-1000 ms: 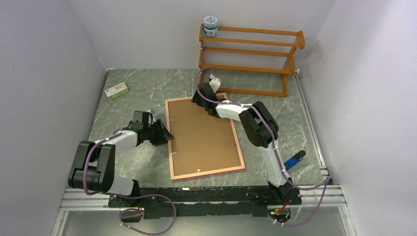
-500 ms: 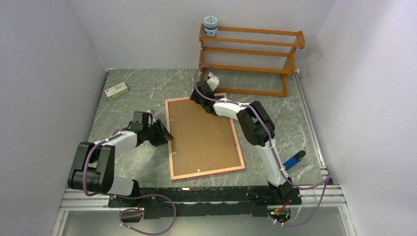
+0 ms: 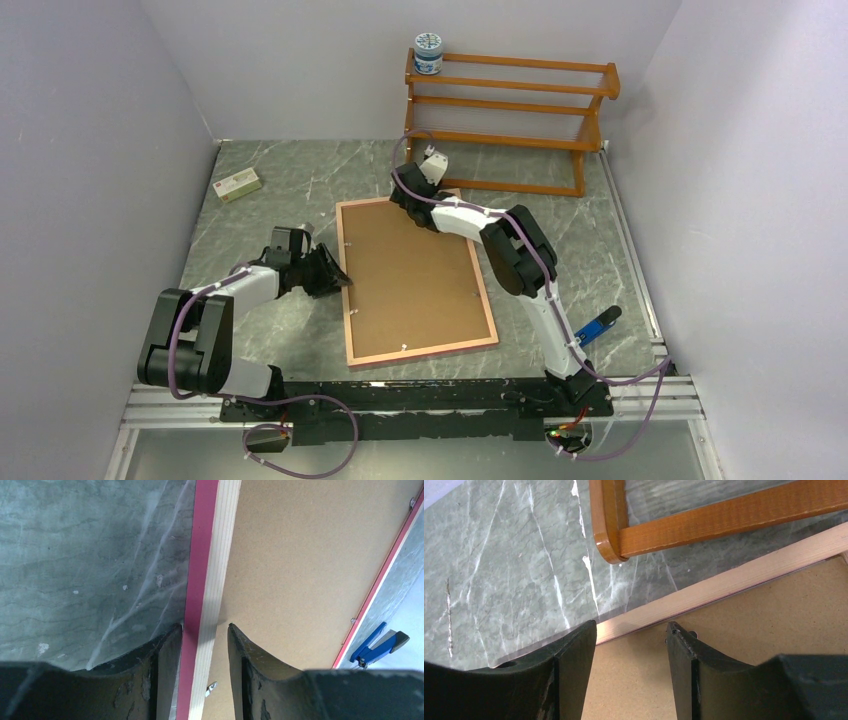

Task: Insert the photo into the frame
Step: Install the photo frame at the center of the board.

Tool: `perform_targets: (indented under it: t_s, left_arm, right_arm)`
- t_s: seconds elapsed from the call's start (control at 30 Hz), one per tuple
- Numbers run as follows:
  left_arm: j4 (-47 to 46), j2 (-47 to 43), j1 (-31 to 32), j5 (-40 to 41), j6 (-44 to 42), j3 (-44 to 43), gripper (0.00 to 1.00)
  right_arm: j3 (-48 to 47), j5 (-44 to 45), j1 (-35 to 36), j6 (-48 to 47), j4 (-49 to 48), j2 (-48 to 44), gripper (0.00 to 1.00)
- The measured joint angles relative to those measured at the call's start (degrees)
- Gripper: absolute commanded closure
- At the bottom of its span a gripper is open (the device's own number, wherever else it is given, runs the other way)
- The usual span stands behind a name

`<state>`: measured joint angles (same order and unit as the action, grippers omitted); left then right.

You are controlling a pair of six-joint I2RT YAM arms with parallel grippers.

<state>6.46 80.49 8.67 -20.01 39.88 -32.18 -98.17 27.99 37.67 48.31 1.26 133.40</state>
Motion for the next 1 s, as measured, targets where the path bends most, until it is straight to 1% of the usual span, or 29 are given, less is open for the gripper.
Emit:
perform_targets:
  t_s: [0.13, 0.27, 0.4, 0.5, 0.7, 1.0]
  left_arm:
    - [0.0, 0.0, 0.0, 0.0, 0.0, 0.0, 0.54]
    - [0.37, -0.02, 0.02, 0.02, -0.04, -0.22, 0.53]
    - [1.18, -0.04, 0.02, 0.37, -0.13, -0.55, 0.53]
    - [1.68, -0.04, 0.02, 0.5, -0.22, -0.74, 0.53]
    - [2.36, -0.09, 0.02, 0.85, -0.24, -0.96, 0.53]
    - [2.58, -0.22, 0.02, 0.96, -0.24, -0.96, 0.53]
  right_arm:
    - [-0.26, -0.5, 0.15, -2.03, -0.39, 0.15, 0.4]
    - [-0.24, -3.96, 0.26, -5.27, -2.34, 0.15, 0.39]
    - [0.37, -5.05, 0.31, -6.82, -3.65, -0.04, 0.38]
    - [1.97, -4.81, 0.31, -6.54, -3.82, -0.81, 0.38]
    - [5.16, -3.69, 0.35, -2.93, -1.75, -3.39, 0.36]
    - [6.05, -2.8, 0.17, -0.09, -1.11, -4.11, 0.37]
